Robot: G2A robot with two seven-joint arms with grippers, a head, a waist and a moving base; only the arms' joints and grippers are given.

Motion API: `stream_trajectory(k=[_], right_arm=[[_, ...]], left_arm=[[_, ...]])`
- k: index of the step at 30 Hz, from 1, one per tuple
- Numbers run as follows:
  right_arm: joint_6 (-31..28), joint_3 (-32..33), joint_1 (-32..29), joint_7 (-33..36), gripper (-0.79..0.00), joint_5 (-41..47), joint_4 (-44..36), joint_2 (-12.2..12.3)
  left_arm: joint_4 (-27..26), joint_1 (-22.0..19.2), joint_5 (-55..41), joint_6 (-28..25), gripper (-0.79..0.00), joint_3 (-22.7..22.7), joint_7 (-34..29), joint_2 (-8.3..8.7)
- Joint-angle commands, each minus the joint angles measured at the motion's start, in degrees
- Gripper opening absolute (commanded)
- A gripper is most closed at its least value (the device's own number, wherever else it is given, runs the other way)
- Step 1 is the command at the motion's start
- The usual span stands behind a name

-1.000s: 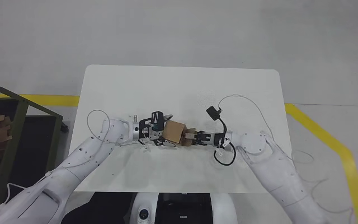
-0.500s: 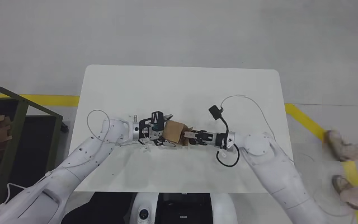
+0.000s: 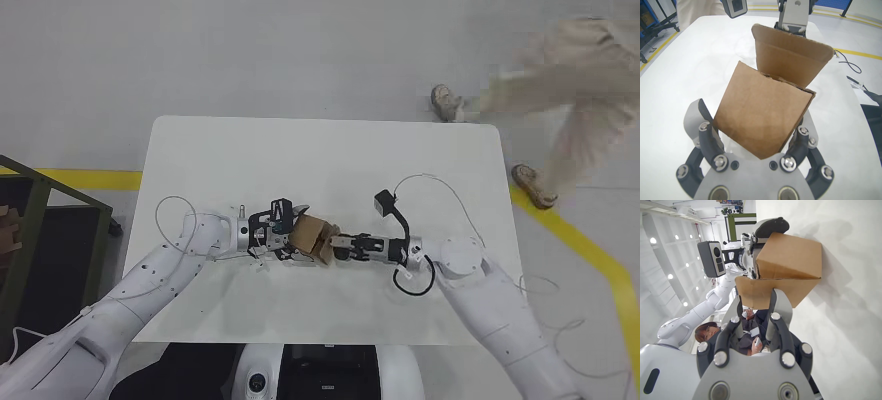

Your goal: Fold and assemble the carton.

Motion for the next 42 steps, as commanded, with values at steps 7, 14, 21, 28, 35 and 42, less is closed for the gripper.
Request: stream_trajectory(k=[7,14,21,28,35,42], right_arm=[[1.19,-0.63,1.03,-1.46,-0.606,-2.10,1.42,-0.13],[1.47,0.50,0.11,-2.19,-0.579,-3.28,-0.43,0.30],[2.90,2.35,-1.80,-2.77,-0.570,-5.75,-5.12,1.11],[5.26,3.75,-3.62,-3.30,-0.566,-7.40,-6.65,1.76],[6.40,3.96,-4.17,-2.70,-0.557,-7.27,-5.29,1.99],[5.99,3.56,-3.72,-2.72,-0.551,-6.57,-3.55,1.91]], left_arm=[[0.00,0.00,0.00,0.00,0.000,0.00,0.00,0.00],[0.00,0.00,0.00,0.00,0.000,0.00,0.00,0.00],[0.00,0.00,0.00,0.00,0.000,0.00,0.00,0.00],[-2.86,1.33,-0.46,1.30,0.000,-0.90,-2.53,0.06],[-6.99,3.95,1.25,2.66,0.000,-3.55,-2.62,1.05],[-7.77,6.67,0.96,3.13,0.000,-7.36,-3.29,2.25]])
